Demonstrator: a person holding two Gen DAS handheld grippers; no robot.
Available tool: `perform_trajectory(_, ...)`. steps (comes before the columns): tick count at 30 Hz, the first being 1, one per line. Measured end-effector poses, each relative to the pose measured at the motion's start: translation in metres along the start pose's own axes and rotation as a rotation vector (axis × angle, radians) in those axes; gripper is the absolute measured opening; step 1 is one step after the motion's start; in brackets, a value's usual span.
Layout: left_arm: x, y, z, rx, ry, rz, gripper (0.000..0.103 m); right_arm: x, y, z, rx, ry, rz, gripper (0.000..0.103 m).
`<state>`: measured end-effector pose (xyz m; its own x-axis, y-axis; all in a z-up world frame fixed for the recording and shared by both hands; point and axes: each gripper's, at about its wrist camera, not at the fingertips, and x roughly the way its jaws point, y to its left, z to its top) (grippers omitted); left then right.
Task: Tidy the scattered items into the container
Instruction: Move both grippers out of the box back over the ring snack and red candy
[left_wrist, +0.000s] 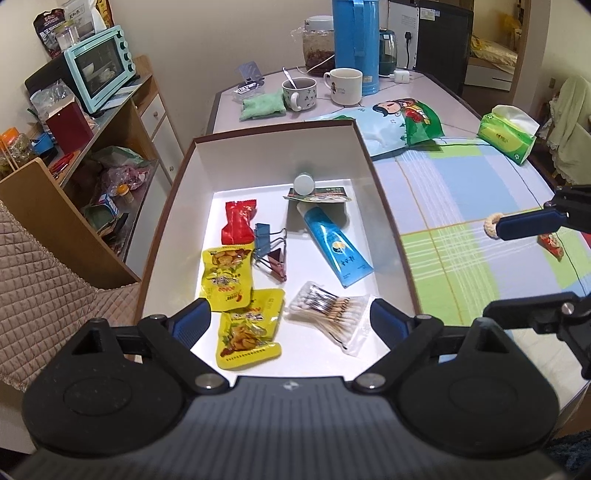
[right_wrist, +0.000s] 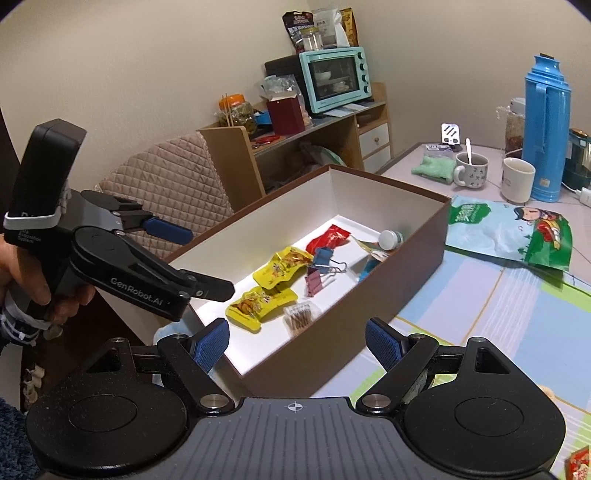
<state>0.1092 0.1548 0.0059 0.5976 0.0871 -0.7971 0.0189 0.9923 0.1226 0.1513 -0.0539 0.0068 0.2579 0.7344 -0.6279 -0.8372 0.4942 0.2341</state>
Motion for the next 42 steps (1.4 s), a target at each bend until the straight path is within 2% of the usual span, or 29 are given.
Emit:
perform_trajectory(10,-0.006,-0.046,0.007,0.022,-0.003,0.000,0.095,-0.035,-0.033,-0.018,0.033,-0.008,-0.022,0.084)
perform_trajectory(22,-0.001,-0.109,0.014,0.062,-0.004,-0.033,0.096,-0.081,-0.078,-0.045,0.089,-0.006,-0.085,0.084)
perform_trajectory(35,0.024,-0.186,0.015,0.132,0.036,-0.139,0.097,-0.126,-0.146,-0.103,0.308,0.118,-0.258,0.084)
perform_trajectory(42,0.043,-0.224,0.019,0.191,0.059,-0.187,0.097,-0.156,-0.175,-0.131,0.395,0.123,-0.345,0.084)
